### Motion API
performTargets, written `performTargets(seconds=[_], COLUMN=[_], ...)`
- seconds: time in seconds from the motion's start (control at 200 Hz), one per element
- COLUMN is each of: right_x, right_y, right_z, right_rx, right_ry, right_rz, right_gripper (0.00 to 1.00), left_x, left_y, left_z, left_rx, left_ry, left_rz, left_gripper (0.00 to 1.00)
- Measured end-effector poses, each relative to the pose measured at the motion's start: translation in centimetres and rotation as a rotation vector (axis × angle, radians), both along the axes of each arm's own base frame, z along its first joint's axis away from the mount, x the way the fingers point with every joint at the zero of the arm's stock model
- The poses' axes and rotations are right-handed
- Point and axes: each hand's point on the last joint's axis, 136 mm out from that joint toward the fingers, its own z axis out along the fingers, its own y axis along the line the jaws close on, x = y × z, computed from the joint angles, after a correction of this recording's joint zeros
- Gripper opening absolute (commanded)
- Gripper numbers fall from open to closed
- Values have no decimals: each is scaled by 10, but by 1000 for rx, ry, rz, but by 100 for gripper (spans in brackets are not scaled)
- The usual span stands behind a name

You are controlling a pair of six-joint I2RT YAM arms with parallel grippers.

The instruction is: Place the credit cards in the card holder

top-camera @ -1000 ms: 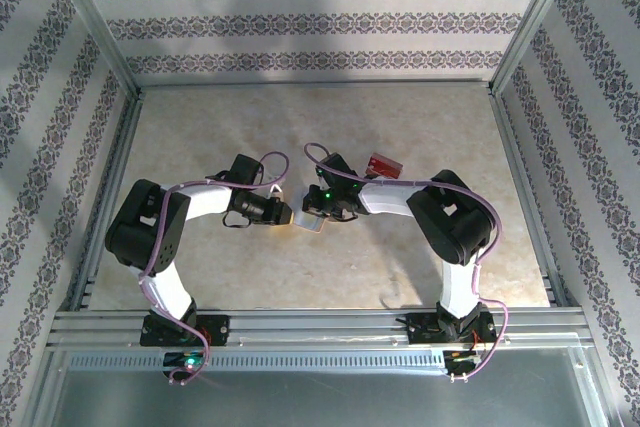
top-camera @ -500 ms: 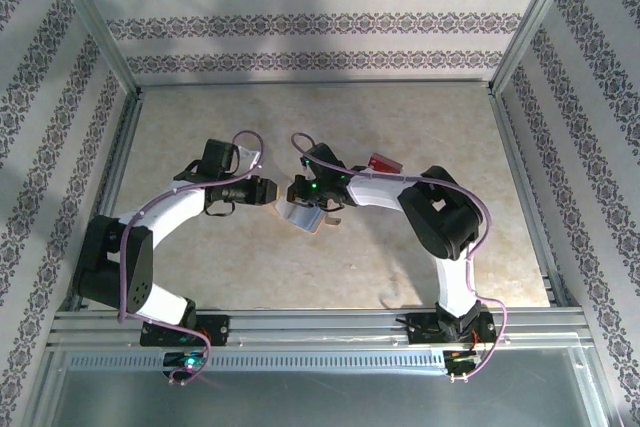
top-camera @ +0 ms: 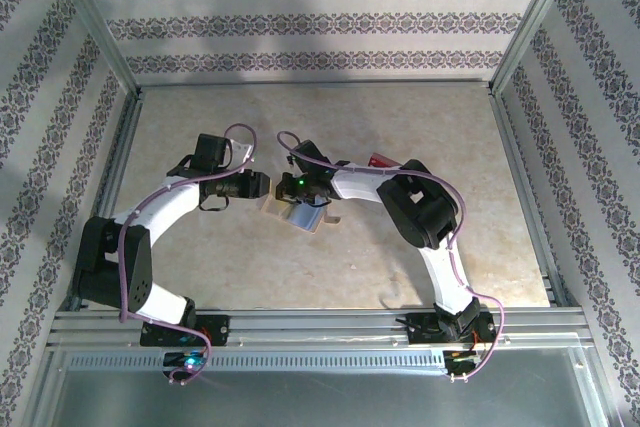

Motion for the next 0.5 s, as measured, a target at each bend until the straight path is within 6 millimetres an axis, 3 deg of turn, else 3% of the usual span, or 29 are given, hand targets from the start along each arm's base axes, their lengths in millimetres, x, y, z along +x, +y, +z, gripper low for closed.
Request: performTargets(seconds=[0.39,0.5], right_x=[-29,-25], right_y=[-24,-34], right_z=[3,24], right_rx=[-20,-30], right_ry=[13,-19], right_rz=[-5,-14], right_gripper=[5,11], left_x=[3,12], left_y=[1,-1], left_z=[-4,6], left_rx=[39,70], left_ry=[-15,-46], left_rz=[-41,-69], left_gripper=[43,47])
